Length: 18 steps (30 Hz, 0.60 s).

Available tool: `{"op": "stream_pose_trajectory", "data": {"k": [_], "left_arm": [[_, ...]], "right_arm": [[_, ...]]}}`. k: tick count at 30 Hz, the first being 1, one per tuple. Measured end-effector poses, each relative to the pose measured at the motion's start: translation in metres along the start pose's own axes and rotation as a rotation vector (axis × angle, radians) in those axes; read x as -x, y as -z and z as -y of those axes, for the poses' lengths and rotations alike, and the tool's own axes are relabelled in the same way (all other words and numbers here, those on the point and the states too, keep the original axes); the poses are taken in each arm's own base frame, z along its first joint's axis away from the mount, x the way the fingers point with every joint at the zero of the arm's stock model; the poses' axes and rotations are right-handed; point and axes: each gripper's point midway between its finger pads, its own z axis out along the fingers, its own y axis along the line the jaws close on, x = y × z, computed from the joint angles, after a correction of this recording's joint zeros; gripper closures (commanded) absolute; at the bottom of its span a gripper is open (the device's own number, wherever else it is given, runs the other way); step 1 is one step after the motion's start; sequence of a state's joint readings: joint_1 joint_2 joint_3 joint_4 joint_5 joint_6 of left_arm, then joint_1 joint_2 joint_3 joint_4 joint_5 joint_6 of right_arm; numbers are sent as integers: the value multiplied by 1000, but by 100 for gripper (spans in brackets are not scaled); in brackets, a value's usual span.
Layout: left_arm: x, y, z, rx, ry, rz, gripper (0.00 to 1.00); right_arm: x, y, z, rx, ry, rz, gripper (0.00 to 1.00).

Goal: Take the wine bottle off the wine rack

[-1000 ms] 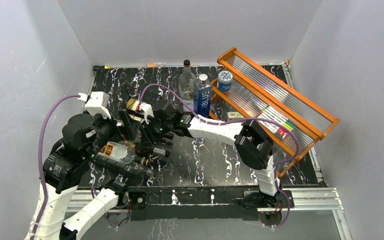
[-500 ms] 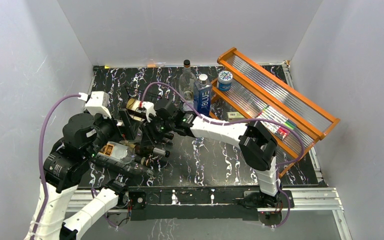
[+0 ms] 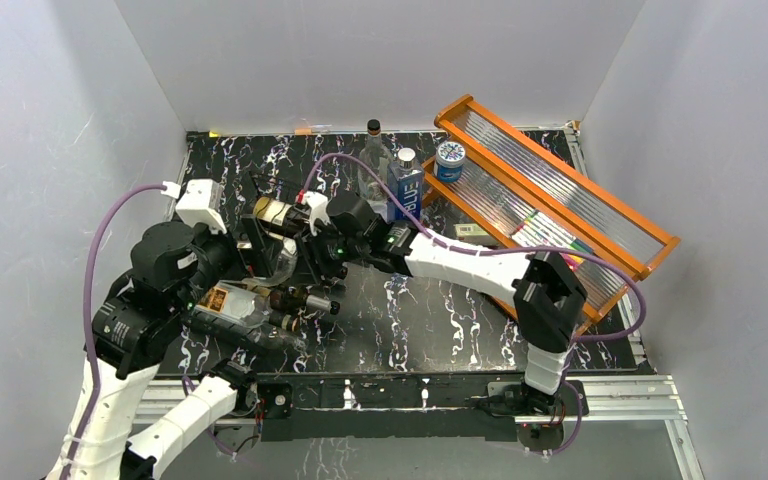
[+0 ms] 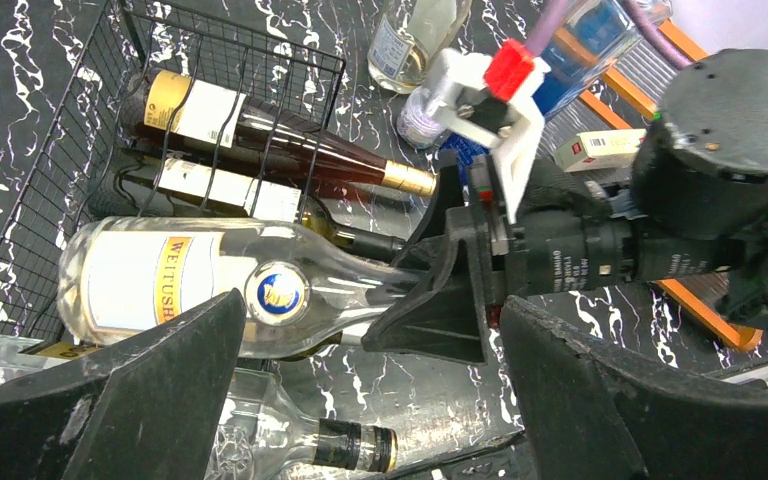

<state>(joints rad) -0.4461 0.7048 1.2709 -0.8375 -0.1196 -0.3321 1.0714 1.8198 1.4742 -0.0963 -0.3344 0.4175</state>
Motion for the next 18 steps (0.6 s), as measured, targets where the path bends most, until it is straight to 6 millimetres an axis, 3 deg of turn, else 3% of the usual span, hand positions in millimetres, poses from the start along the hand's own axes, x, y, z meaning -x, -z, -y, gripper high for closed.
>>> {"op": "stream_pose_trajectory", "data": {"k": [8,18], "left_arm": [[3,-6,3,-6,0,1,2],[2,-12,7,-19,-1,-14,2]], "right_arm": [[14,17,-1,-20,6,61,100],[-7,17,7,36,-68,58,100]]}}
